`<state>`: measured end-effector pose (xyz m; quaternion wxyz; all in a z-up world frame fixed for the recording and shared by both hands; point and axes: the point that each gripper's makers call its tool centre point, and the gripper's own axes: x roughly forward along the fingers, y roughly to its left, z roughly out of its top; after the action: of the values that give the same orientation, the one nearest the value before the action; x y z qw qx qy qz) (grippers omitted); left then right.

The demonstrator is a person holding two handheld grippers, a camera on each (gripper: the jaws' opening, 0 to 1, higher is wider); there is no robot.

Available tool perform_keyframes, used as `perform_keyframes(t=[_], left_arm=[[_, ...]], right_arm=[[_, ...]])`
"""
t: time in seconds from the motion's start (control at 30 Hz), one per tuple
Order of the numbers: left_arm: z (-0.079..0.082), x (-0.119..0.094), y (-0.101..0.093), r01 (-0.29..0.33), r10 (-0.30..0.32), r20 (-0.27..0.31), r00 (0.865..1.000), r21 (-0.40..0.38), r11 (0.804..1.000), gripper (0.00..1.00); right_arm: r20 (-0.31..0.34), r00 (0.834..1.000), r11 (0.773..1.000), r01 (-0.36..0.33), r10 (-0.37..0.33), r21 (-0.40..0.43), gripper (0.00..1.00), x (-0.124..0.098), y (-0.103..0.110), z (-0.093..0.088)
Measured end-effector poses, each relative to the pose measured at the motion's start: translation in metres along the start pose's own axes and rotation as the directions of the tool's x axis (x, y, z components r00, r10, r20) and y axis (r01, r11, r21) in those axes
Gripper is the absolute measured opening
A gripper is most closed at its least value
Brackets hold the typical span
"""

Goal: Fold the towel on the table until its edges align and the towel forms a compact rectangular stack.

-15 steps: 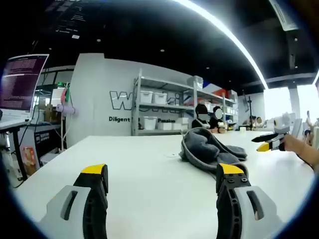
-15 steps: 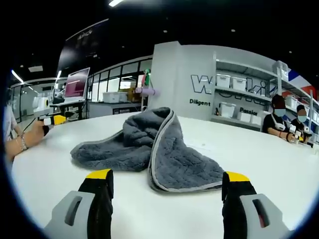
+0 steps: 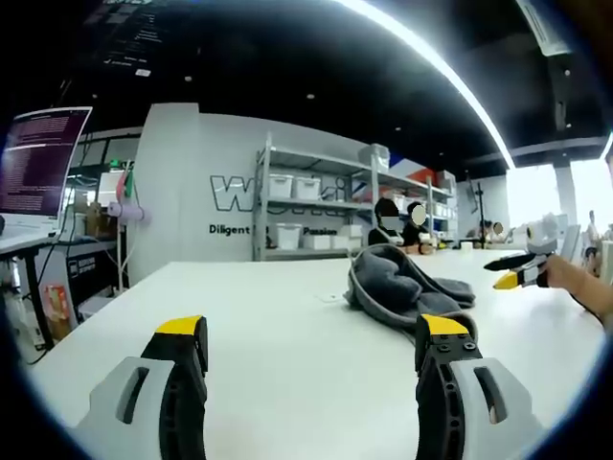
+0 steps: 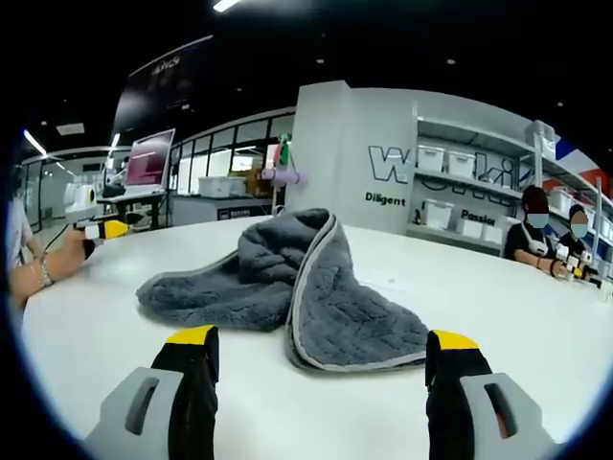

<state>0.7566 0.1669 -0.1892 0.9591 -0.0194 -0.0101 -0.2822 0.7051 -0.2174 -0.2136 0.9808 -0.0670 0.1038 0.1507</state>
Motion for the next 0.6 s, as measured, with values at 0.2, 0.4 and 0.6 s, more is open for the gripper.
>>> perform_keyframes(t=[0.2,0.4,0.6], left_arm=[[0.0015,0.0023,0.0022,0.001,-0.001,-0.001,1.0,0.001,1.0,0.88],[0.0014,0.0011,0.0001,0.004,-0.004,-0.002,1.0,0.001,1.0,0.88],[0.0029,0.0061,0.0041,0.011,-0.011,-0.001,1.0,-0.007,1.0,0.88]], right_arm=[[-0.008,1.0,1.0,-0.001,0.001,0.011,0.9,0.0002,0.0002,-0.0029],[-0.02,1.0,1.0,-0.001,0.001,-0.012,0.9,0.0011,-0.0006,-0.0025],[-0.006,1.0,1.0,0.007,-0.007,0.007,0.9,-0.0021,-0.0017,-0.0004]])
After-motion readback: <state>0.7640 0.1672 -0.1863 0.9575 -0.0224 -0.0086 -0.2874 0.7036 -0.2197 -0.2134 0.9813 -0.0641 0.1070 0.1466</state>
